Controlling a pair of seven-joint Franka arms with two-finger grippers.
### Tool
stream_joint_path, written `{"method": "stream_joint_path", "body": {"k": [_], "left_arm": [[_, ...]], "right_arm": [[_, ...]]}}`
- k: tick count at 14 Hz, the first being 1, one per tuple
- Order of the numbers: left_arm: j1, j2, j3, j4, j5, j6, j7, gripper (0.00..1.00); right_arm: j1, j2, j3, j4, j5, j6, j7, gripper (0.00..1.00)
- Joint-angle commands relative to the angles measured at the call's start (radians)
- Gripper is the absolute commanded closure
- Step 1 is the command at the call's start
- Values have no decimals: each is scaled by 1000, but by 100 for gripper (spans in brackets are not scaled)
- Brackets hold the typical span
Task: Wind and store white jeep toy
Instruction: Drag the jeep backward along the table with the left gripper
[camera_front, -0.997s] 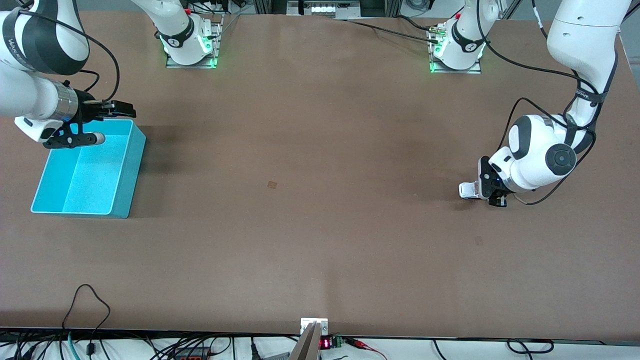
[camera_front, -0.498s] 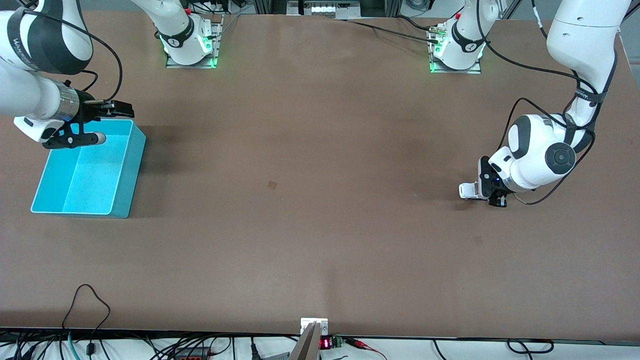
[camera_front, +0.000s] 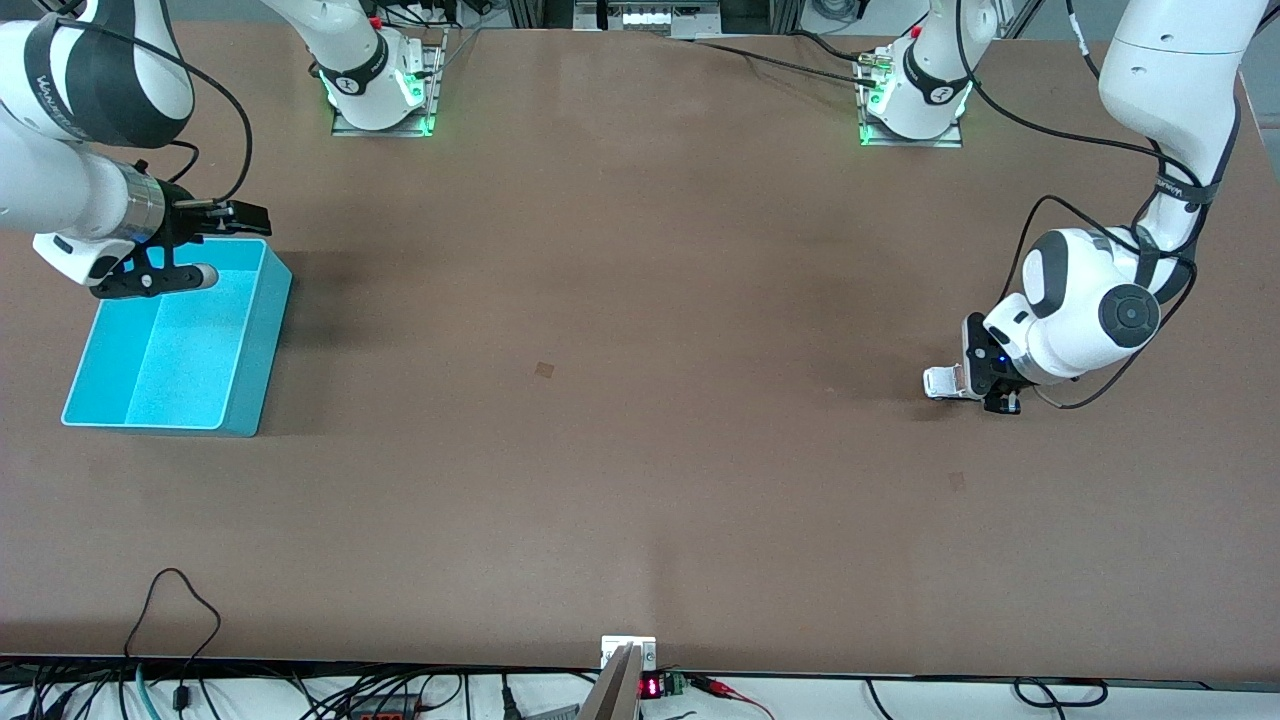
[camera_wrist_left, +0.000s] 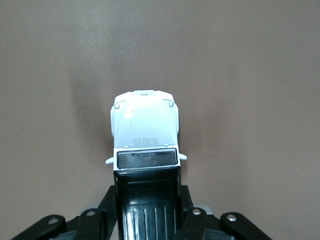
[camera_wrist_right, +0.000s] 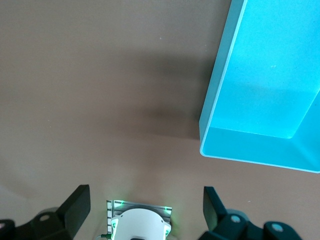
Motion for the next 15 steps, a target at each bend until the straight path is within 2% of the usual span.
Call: {"method": "stream_joint_path", "body": {"k": [1,15], "left_arm": [[26,22,-6,-18,12,27,21,74],[180,71,-6,-7,13,27,143,74]], "right_arm": [[-1,-13,-2,1,-13,-2,2,0],[-3,-10,-3,2,-10,-5,1,0]]}}
